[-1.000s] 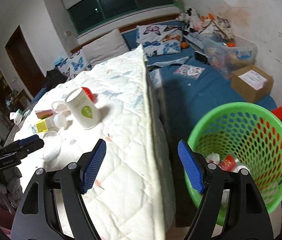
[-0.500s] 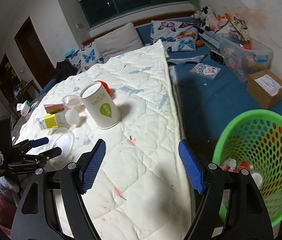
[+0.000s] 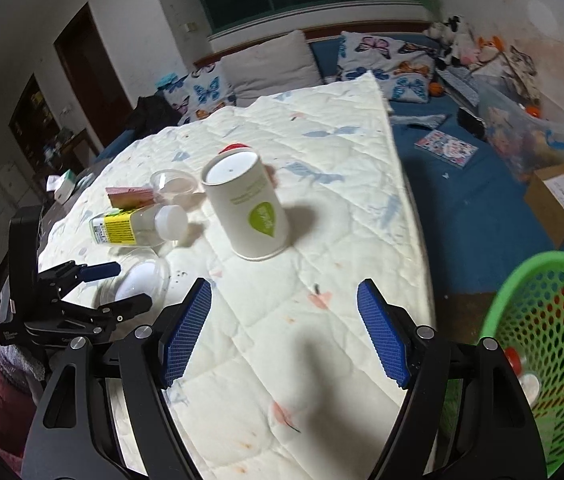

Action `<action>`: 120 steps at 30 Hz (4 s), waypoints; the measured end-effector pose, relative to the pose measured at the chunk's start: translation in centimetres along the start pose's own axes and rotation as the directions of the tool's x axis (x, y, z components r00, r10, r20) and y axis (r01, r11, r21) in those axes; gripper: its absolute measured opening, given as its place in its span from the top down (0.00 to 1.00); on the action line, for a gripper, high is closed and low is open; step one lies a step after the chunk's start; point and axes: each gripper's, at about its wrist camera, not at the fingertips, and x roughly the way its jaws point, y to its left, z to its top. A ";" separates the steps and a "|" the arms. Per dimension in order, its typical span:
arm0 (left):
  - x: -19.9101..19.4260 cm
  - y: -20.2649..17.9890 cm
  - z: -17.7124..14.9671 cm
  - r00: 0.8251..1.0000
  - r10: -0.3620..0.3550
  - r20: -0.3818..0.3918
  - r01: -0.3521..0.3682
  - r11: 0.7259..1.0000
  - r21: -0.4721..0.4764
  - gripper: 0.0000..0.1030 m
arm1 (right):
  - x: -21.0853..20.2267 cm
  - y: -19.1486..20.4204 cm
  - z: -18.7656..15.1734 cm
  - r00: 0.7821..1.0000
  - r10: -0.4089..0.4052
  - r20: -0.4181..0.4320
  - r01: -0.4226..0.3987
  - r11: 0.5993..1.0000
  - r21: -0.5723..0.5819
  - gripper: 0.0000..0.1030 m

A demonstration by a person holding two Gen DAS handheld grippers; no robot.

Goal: Collect trash
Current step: 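Grasp the white paper cup with the right tool while the left tool grasps the clear bowl, then drop the paper cup and clear bowl into the green basket by opening both tools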

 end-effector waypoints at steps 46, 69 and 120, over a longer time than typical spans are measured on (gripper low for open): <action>-1.0 1.5 -1.1 0.992 -0.126 0.018 0.127 0.991 -0.039 0.27 | 7.2 3.0 5.1 1.000 0.003 -0.011 -0.004 0.995 -0.098 0.42; -3.0 2.8 -1.5 0.993 -0.081 0.090 0.083 0.996 -0.013 0.07 | 5.4 3.2 4.0 0.999 0.034 -0.006 -0.035 0.996 -0.082 0.42; -4.5 -10.6 3.9 0.964 -0.247 0.100 0.225 0.955 0.192 0.13 | -6.7 -9.6 -2.5 0.970 -0.236 0.060 0.224 0.962 0.158 0.42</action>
